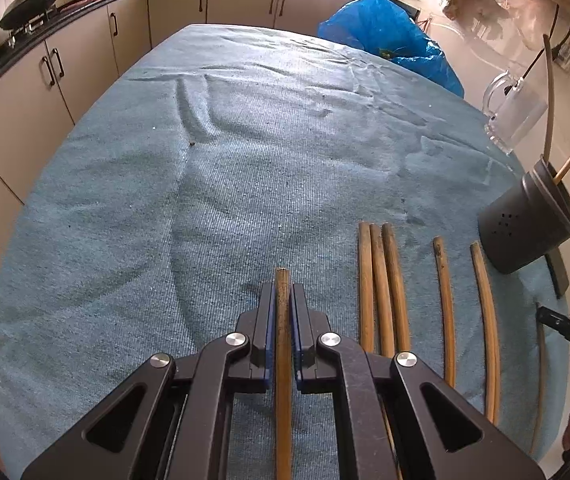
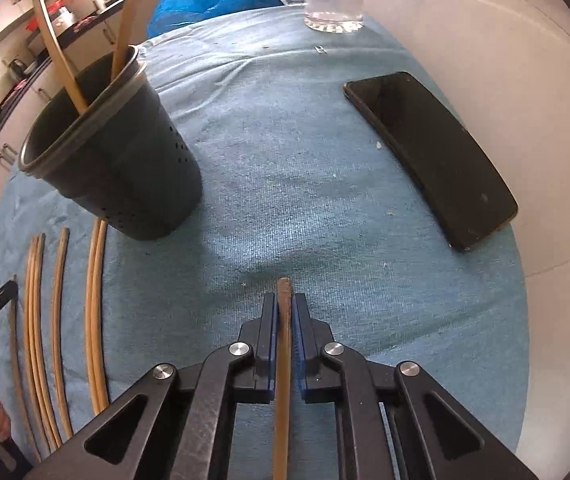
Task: Organize utensils
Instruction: 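Carry both held chopsticks upright to the black cup and lower them in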
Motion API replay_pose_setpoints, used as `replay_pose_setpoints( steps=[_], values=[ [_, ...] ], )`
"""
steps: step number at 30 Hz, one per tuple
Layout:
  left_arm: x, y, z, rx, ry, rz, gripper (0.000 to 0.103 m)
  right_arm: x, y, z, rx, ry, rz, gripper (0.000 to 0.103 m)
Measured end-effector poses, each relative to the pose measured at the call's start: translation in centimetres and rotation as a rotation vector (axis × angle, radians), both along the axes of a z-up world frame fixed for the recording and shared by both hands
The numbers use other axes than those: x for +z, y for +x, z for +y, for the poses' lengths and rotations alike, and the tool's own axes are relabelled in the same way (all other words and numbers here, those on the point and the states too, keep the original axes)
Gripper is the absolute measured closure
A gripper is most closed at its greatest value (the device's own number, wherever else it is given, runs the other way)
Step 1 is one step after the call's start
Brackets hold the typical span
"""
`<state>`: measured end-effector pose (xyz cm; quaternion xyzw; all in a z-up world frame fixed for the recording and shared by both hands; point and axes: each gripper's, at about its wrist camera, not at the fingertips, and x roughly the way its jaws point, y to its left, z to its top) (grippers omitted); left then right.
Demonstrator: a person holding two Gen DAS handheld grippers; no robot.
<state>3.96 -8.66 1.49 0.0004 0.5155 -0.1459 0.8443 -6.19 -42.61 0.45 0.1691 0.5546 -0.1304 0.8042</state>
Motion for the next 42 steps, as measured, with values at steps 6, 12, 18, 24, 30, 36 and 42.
replay_pose_setpoints(
  steps=[6, 12, 18, 24, 30, 36, 42],
  values=[
    [0.1, 0.4, -0.7, -0.008, 0.024, -0.003, 0.096, -0.5, 0.7, 0.9, 0.074, -0.070, 0.002, 0.093],
    [3.3, -0.7, 0.9, -0.020, -0.111, -0.060, 0.096, 2.5, -0.9, 0.9, 0.073, 0.034, -0.161, 0.095],
    [9.4, -3.5, 2.6, -0.009, -0.176, -0.214, 0.096, 9.7, -4.0, 2.4, 0.097, 0.029, -0.463, 0.095],
    [14.0, -6.8, 3.4, -0.008, -0.216, -0.346, 0.096, 15.3, -8.0, 4.9, 0.104, -0.054, -0.721, 0.095],
    [17.0, -9.1, 3.5, -0.020, -0.229, -0.425, 0.096, 16.2, -9.9, 6.6, 0.104, -0.073, -0.783, 0.095],
    [17.6, -9.3, 3.9, -0.007, -0.238, -0.425, 0.096, 16.4, -10.8, 6.7, 0.099, -0.069, -0.801, 0.095],
    [17.9, -9.7, 4.0, -0.004, -0.246, -0.436, 0.096, 16.8, -11.6, 6.5, 0.096, -0.073, -0.817, 0.095]
  ],
)
